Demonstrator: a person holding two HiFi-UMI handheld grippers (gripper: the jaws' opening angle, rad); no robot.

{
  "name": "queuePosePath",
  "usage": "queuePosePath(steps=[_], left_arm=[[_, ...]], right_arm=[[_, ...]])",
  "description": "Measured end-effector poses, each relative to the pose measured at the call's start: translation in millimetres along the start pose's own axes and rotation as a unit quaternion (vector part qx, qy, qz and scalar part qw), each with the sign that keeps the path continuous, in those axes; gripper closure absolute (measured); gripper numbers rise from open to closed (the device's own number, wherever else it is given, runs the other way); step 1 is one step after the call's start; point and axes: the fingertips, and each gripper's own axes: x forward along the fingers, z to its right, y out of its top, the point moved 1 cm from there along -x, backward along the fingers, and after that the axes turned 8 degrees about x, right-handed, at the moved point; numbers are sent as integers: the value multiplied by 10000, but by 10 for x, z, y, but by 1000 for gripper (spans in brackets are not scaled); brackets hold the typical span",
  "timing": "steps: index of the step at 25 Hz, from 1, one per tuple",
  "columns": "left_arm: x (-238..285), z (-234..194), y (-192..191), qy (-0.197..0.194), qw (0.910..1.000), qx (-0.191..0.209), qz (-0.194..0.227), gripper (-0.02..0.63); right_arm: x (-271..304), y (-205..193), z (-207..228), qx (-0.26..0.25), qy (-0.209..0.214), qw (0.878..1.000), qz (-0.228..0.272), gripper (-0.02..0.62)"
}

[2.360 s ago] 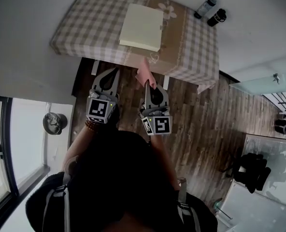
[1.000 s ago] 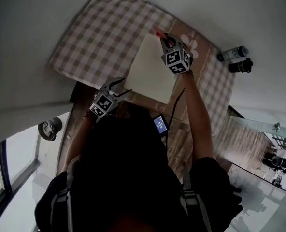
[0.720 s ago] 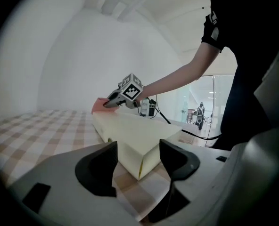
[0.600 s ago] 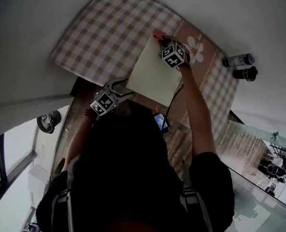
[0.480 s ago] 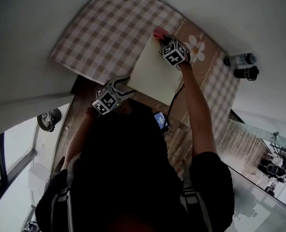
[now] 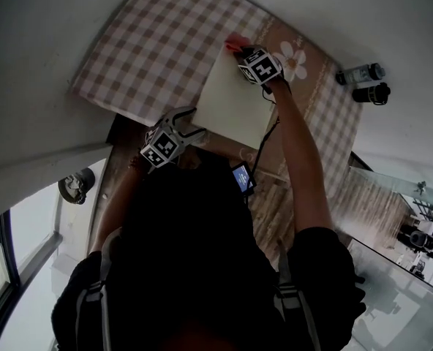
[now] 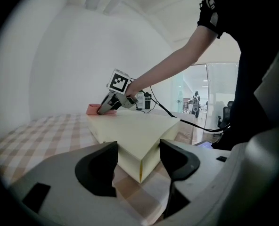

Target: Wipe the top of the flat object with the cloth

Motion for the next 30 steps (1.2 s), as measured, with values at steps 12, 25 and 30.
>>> queuePosePath(steps=[12, 25, 30], left_arm=[[-56, 79, -62, -32, 9998, -107, -148, 311], [28, 8, -41, -163, 9981, -275, -530, 310], [38, -6, -34, -143, 9986, -255, -438, 310]], right_arm=[[-121, -109, -405, 211, 3, 9997, 83, 578], [-201, -154, -659, 320, -13, 9993, 181, 578], [-243, -196, -848, 309, 26, 9993, 217, 578]])
